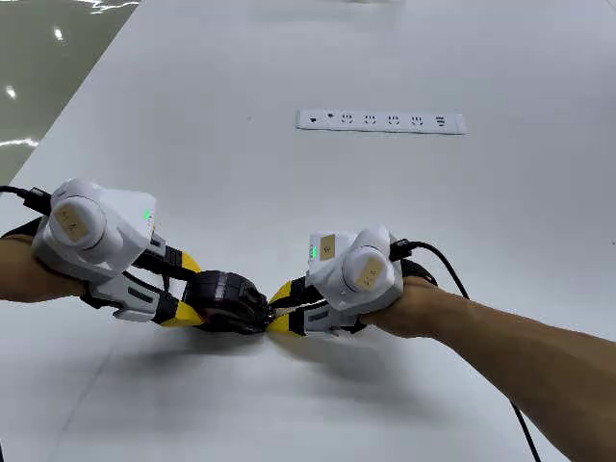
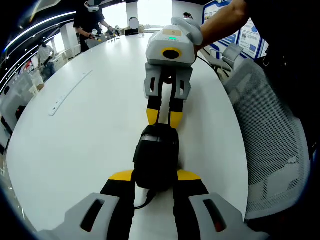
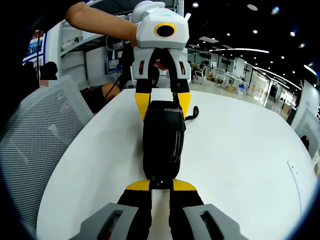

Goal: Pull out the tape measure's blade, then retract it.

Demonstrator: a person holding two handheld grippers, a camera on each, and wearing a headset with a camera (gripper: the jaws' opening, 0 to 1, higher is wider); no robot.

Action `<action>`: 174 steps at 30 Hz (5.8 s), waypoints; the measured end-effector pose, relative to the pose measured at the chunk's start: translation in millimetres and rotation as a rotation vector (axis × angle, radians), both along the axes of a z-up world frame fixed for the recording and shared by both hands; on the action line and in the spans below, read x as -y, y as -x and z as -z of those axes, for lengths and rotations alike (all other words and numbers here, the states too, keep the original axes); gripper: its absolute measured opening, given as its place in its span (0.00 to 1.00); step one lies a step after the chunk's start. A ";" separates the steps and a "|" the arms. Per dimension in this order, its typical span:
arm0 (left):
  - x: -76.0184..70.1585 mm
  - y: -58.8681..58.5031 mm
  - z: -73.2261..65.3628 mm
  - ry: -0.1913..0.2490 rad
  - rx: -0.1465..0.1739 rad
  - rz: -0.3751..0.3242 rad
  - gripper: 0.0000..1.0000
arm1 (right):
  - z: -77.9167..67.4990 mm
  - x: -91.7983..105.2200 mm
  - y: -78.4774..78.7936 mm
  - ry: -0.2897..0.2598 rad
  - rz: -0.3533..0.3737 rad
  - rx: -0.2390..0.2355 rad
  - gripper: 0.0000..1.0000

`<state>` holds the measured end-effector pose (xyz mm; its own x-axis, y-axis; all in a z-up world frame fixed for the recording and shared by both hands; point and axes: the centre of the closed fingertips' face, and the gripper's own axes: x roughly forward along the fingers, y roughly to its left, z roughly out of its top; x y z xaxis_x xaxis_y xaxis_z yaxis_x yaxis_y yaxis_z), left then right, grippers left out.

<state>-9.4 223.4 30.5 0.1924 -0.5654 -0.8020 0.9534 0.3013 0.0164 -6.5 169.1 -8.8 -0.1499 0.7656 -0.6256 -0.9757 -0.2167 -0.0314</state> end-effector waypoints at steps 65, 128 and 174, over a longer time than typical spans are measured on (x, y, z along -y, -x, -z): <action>0.4 0.6 -0.3 0.005 -0.011 -0.027 0.23 | -2.3 52.2 -10.4 0.051 -0.015 0.043 0.08; -0.1 1.3 0.6 -0.070 -0.030 -0.017 0.22 | -3.0 136.7 -23.1 0.101 0.038 0.067 0.08; 1.0 0.3 0.9 -0.088 -0.048 -0.011 0.22 | -2.0 218.1 -35.1 0.182 0.118 0.059 0.08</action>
<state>-9.8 222.4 29.7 0.1585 -0.4906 -0.8569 0.9505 0.3107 -0.0021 28.7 -49.0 -6.8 -0.0247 0.6495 -0.7600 -0.9923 -0.1081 -0.0601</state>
